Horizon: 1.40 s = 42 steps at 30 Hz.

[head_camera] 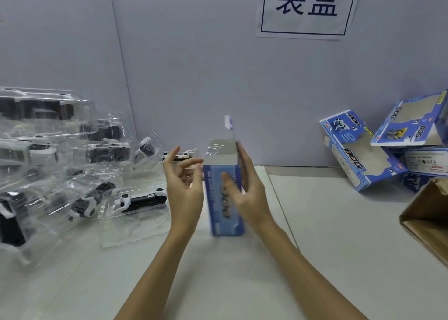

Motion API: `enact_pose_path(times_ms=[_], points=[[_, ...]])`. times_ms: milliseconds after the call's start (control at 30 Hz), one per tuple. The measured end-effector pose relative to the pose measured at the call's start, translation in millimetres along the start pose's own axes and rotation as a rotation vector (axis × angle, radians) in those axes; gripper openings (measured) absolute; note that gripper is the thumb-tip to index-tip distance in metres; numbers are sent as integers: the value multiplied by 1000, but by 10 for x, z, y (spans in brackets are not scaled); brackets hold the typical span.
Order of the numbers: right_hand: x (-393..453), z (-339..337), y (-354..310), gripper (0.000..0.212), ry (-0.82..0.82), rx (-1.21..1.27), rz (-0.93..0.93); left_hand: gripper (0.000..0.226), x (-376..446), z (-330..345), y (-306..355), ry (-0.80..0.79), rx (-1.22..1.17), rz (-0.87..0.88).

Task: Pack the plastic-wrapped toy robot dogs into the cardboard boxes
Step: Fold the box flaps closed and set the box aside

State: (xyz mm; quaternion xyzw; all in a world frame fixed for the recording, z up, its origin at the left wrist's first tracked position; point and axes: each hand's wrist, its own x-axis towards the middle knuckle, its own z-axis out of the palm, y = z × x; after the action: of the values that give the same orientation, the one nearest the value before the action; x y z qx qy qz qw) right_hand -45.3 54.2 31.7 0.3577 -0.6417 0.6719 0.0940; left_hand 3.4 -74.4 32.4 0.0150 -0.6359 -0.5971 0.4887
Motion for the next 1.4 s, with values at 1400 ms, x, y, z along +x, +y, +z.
enact_pose_path(times_ms=[1400], points=[[91,-388,-34,14,357,-67,-101,31,-83,169,188,-358,-160,-55]])
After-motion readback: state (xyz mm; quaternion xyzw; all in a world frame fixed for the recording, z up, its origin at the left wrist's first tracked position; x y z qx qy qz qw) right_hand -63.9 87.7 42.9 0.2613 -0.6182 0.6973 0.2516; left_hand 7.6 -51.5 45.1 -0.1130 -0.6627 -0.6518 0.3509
